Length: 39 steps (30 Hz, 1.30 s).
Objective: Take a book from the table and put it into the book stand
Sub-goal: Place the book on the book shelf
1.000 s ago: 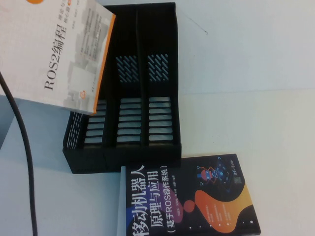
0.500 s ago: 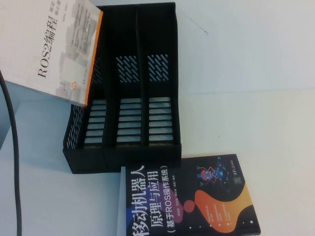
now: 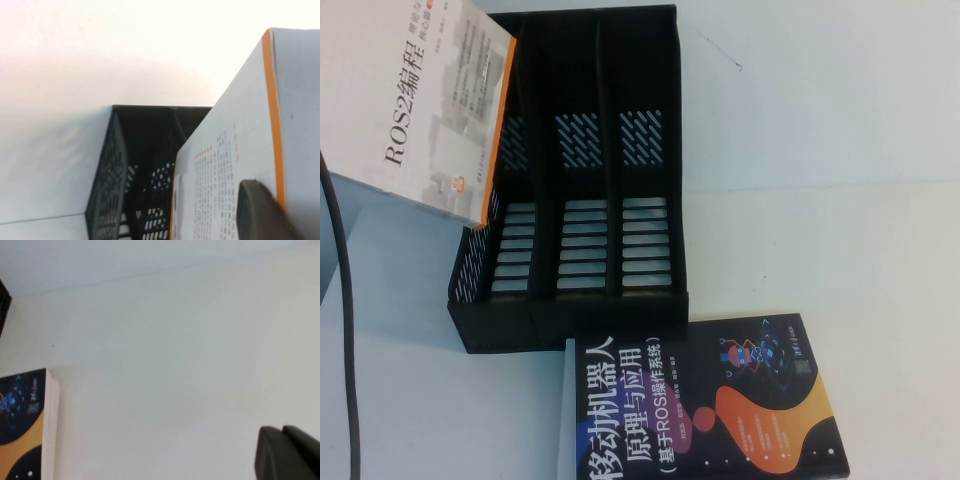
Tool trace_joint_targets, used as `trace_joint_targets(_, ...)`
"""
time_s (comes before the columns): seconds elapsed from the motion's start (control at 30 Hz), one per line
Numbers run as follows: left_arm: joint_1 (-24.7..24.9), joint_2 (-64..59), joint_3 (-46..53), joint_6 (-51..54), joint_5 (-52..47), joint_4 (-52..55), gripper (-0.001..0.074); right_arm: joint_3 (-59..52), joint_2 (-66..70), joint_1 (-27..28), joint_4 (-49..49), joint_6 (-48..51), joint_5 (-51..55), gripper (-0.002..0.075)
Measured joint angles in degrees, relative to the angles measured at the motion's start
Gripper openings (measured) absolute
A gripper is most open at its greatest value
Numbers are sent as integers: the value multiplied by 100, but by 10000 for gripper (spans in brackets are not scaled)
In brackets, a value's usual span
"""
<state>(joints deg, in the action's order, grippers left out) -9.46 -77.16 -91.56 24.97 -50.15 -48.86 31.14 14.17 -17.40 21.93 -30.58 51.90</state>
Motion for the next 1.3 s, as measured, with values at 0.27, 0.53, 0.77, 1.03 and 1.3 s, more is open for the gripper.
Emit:
trace_joint_targets(0.27, 0, 0, 0, -167, -46, 359, 106, -250, 0, 0, -130, 0, 170, -1)
trace_joint_targets(0.53, 0, -112, 0, -360, 84, 290, 106, -250, 0, 0, -143, 0, 112, -1)
trace_joint_targets(0.77, 0, -524, 0, -359, 250, 109, 106, -250, 0, 0, -143, 0, -48, -1)
trace_joint_targets(1.03, 0, -1030, 0, -359, 299, -1, 106, -264, 0, 0, -143, -3, -159, -1)
trace_joint_targets(1.3, 18, -1313, 0, -251, 280, -41, 106, -289, 0, 0, -143, -3, -330, -1)
